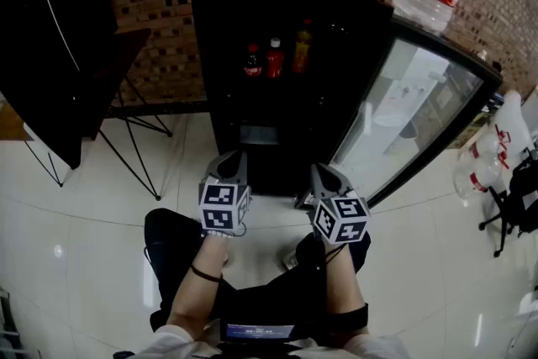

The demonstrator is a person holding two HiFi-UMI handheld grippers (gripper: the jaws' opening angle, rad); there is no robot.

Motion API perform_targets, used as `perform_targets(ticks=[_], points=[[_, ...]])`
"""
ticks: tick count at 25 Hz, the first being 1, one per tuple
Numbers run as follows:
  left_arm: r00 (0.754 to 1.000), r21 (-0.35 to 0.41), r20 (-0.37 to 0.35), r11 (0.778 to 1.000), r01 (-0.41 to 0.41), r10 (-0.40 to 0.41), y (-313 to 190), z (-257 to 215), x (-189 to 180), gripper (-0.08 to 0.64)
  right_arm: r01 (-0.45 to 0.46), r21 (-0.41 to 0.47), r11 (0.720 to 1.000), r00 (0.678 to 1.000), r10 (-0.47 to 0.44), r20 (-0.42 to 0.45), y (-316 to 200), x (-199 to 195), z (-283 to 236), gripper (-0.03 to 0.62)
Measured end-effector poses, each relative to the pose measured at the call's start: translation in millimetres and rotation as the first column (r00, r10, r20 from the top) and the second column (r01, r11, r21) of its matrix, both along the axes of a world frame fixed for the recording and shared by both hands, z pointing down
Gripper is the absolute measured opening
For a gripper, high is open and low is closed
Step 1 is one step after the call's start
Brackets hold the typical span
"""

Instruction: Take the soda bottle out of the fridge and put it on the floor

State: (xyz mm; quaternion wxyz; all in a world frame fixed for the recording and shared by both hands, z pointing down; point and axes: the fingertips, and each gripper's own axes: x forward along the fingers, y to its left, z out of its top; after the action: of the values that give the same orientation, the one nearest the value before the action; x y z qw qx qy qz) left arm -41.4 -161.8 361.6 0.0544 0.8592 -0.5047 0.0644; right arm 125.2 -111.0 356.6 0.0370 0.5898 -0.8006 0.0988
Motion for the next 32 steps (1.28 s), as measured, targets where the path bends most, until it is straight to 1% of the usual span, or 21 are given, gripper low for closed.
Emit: perform_targets(ticks=[1,3,6,7,8,9,11,12,15,18,20,22,26,28,32], points=[[1.000,0.010,0.004,1.000,0.002,-0.002,-3.5,-4.7,1.4,0.003,-0.002,-0.001,1.000,1.000,0.002,0.002,0.5,1.3,-0.4,0.014],[1.000,0.028,0.011,1.000,0.003,-0.004,-11.1,-13.8,4.9,0.080,-0.005,-0.003,1.000,1.000,0.005,0.005,1.4,4.1,-1.1,0.014],[1.000,0.047,0.021,0.999,-0.001,0.000,-27.0,-26.9,11.7,0.086,-0.007,-0.006,1.000,1.000,0.007,0.014,1.4,7.7,-1.6,0.014],[1.000,0.054,0.027,0.999,-0.001,0.000,-34.2,-31.6,13.9,0.102,-0.009,-0.006,1.000,1.000,0.009,0.018,1.0,8.5,-1.8,0.014],[0.999,0.064,0.033,0.998,0.000,-0.002,-42.2,-36.7,16.0,0.139,-0.010,-0.006,1.000,1.000,0.010,0.022,0.6,9.5,-2.1,0.014],[0.999,0.076,0.037,0.997,0.003,-0.006,-50.6,-42.1,18.2,0.152,-0.012,-0.006,1.000,1.000,0.012,0.026,0.2,10.8,-2.2,0.014],[0.999,0.095,0.043,0.995,0.011,-0.015,-67.3,-53.2,23.5,0.212,-0.013,-0.008,1.000,0.999,0.013,0.037,0.0,13.9,-1.7,0.014],[0.999,0.104,0.046,0.994,0.016,-0.021,-75.9,-59.2,26.2,0.213,-0.014,-0.009,1.000,0.999,0.015,0.043,0.0,15.8,-1.4,0.014],[0.998,0.129,0.052,0.991,0.029,-0.036,-103.0,-80.4,34.5,0.247,-0.018,-0.010,1.000,0.998,0.019,0.060,-0.6,20.9,-2.4,0.015],[0.997,0.154,0.064,0.987,0.042,-0.052,-127.6,-98.8,38.8,0.253,-0.022,-0.006,1.000,0.996,0.023,0.081,-0.9,23.3,-4.7,0.014],[0.995,0.158,0.074,0.986,0.050,-0.062,-143.6,-105.4,41.7,0.265,-0.023,-0.008,1.000,0.995,0.024,0.092,-2.2,24.0,-4.6,0.014],[0.995,0.146,0.076,0.988,0.057,-0.068,-159.6,-106.4,46.5,0.270,-0.023,-0.014,1.000,0.995,0.025,0.102,-3.2,25.2,-3.2,0.014],[0.990,0.122,0.104,0.989,0.079,-0.092,-191.3,-100.8,59.1,0.313,-0.032,-0.024,0.999,0.995,0.034,0.098,-3.6,30.9,-0.7,0.014],[0.986,0.123,0.119,0.988,0.099,-0.114,-208.6,-100.6,62.0,0.316,-0.033,-0.027,0.999,0.994,0.035,0.100,-5.8,32.7,-0.3,0.014],[0.979,0.087,0.130,0.985,0.147,-0.157,-242.3,-94.2,60.9,0.318,-0.044,-0.026,0.999,0.994,0.047,0.103,-8.5,38.4,-1.3,0.014]])
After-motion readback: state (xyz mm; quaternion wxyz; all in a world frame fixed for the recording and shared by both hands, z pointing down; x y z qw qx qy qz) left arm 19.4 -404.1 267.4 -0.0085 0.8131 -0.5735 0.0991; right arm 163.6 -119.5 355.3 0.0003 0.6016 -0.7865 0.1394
